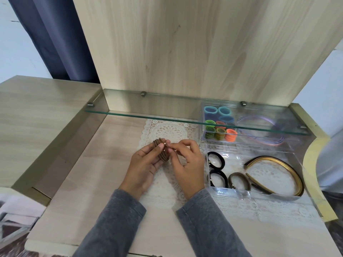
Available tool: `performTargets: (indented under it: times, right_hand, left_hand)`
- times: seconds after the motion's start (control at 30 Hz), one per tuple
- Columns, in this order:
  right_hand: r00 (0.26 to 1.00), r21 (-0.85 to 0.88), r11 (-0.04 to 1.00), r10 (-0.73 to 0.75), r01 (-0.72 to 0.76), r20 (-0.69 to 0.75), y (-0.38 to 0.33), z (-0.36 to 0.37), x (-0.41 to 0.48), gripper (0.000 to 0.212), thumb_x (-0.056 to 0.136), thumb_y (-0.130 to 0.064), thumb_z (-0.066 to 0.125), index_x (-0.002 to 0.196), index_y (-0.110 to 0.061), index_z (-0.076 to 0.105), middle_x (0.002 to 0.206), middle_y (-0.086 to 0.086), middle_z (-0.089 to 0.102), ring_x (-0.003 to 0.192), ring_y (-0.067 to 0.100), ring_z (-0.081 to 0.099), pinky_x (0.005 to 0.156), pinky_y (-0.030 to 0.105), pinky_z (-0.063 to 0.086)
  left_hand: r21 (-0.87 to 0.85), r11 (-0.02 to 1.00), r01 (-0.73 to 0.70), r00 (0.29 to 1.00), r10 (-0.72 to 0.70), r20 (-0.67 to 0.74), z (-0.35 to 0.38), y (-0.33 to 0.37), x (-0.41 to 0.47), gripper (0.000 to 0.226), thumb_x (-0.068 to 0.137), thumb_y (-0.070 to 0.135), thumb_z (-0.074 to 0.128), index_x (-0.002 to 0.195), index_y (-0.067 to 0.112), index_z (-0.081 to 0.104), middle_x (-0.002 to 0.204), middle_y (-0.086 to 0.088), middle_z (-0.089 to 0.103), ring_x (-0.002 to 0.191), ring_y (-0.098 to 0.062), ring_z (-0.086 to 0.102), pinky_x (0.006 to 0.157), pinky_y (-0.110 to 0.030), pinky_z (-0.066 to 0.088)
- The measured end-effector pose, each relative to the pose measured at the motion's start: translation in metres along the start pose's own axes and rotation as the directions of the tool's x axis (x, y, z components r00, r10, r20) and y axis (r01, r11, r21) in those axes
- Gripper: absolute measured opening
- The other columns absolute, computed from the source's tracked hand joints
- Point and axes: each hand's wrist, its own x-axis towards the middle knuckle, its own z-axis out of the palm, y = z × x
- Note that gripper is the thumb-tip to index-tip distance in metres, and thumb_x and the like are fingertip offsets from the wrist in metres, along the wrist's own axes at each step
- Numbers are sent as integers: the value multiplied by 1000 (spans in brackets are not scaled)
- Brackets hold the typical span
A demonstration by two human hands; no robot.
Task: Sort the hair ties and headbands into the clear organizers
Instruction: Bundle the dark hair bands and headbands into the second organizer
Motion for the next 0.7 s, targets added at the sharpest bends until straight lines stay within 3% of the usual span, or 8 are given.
performTargets:
  times: [0.17,0.37,0.7]
  right_hand:
    - [999,-5,1000,2,-2,42,2,0,0,19,83,0,68,95,-12,75,90,-1,63,85,7,61,76,24,51]
    - [994,-26,997,-75,77,76,1,1,-2,22,83,1,66,99,-10,74,88,0,67,80,11,63,72,31,53]
    - [983,-63,994,-82,93,162,6,4,-2,15,86,-9,63,97,-15,71,89,-4,67,80,15,63,70,40,51]
  left_hand:
    - [-53,999,-7,1000,7,12,-2,1,2,31,81,11,64,111,3,67,108,-11,74,96,-18,71,86,-27,59]
    - [-82,996,-41,999,40,-9,-3,1,3,35,76,23,69,106,5,68,102,-8,75,93,-17,72,79,-26,59]
    - [-167,983,-80,995,70,-69,-1,2,4,25,83,19,60,104,6,66,97,-5,76,90,-12,73,75,-23,59]
